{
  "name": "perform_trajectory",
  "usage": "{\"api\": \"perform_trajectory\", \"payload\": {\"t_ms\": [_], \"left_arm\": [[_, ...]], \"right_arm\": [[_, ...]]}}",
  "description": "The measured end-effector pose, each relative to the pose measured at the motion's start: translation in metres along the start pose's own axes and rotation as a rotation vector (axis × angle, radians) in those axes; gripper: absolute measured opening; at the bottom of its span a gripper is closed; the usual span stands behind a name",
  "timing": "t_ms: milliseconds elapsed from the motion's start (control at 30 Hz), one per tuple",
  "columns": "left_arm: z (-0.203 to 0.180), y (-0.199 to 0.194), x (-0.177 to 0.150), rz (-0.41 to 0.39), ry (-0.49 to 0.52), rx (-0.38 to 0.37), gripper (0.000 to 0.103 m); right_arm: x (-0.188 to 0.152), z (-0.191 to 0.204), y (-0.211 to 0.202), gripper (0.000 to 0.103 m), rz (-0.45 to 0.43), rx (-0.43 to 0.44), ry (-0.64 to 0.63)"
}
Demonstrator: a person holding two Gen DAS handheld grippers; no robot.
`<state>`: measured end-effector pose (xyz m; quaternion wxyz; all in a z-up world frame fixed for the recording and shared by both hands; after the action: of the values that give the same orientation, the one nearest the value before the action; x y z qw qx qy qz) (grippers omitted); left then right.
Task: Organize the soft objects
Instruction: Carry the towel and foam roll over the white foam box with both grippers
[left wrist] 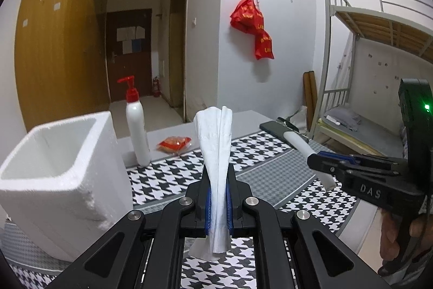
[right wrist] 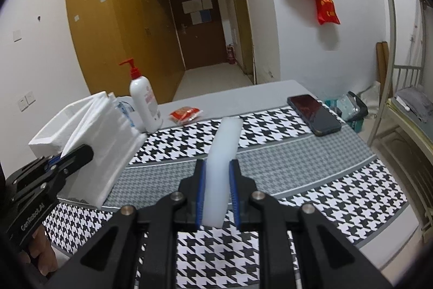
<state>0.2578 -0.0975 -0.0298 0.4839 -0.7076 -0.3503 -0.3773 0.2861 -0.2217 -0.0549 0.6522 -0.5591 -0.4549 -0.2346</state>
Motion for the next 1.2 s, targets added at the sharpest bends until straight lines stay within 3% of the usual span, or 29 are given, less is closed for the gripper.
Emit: {"api": "perform_trajectory", "payload": {"t_ms": [633, 1200], "left_arm": [[0.014, -0.029, 0.055, -0.134, 0.020, 0.090, 0.009], [0.098, -0.065, 0.103, -0.247, -0.069, 0.261, 0.009]], "right_arm": [[0.051, 0.031, -0.022, 0.021, -0.125, 0.067, -0.075], [0.094, 0.089, -0.012, 0.021, -0.195, 0.219, -0.141]]}}
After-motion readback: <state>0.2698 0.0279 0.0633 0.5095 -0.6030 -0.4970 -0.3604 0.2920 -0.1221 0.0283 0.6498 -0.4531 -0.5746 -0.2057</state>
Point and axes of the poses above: each gripper's, at about its wrist camera, not at the fingertips, and y roughly the way its jaws point, z to its left, x to its top, the point moved 10 cm from there along y, roughly the way its jaws point, and after that the axes turned 14 degrees about -y, right-handed, at the moved point
